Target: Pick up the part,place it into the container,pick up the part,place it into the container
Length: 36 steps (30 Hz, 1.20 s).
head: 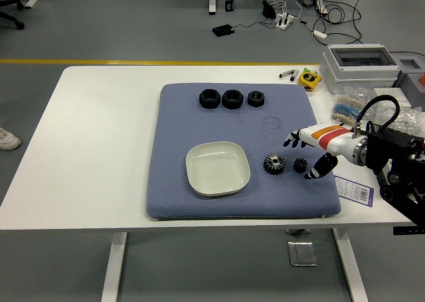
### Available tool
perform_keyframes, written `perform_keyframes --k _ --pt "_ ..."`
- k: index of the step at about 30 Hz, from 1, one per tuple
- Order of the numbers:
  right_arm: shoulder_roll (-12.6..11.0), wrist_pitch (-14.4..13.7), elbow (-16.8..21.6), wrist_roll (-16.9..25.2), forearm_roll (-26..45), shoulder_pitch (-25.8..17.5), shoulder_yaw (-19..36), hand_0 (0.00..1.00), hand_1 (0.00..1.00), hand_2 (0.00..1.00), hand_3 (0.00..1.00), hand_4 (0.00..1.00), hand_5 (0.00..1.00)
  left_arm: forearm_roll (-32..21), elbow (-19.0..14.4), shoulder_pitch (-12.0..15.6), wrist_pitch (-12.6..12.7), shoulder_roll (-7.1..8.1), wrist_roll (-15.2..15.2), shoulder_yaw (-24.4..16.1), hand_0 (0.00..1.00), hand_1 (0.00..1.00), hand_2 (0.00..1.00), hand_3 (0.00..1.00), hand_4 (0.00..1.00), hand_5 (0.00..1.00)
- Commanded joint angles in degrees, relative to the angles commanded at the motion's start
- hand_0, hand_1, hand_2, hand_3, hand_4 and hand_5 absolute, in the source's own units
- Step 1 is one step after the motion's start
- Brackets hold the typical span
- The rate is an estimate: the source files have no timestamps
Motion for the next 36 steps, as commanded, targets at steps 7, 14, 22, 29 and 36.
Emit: perform_keyframes --k 7,14,22,29,36 --pt "2.6 -0.9 -4.4 -0.2 2.0 1.3 -2.0 0.496 0.544 0.594 0.656 0.971 0.113 0.0 0.0 -0.2 0.2 0.14 -0.1 0.0 0.748 0.702 0.744 0.585 0.612 0.599" --pt "4.0 -1.3 -7.4 -0.2 3.6 2.0 -2.5 0.432 0.507 0.544 0.541 0.877 0.128 -0.1 0.0 -0.6 0.3 0.27 -0.1 0.0 0.746 0.699 0.741 0.583 0.611 0.596" --pt "4.6 -2.6 -10.0 0.0 4.6 1.5 -2.2 0.427 0.478 0.513 0.514 0.839 0.119 -0.4 0.0 -0.6 0.4 0.33 -0.2 0.0 0.745 0.695 0.739 0.584 0.610 0.594" --pt "5.5 -3.9 -11.7 1.0 7.7 0.8 -2.2 0.444 0.466 0.505 0.498 0.822 0.127 0.6 0.0 -0.6 0.5 0.37 0.1 -0.7 0.744 0.690 0.728 0.583 0.606 0.586" --pt "5.9 -5.2 -13.4 1.6 9.6 0.7 -2.5 0.453 0.461 0.499 0.497 0.804 0.134 1.1 -0.1 -0.8 0.5 0.44 0.3 -0.9 0.742 0.688 0.728 0.583 0.606 0.583"
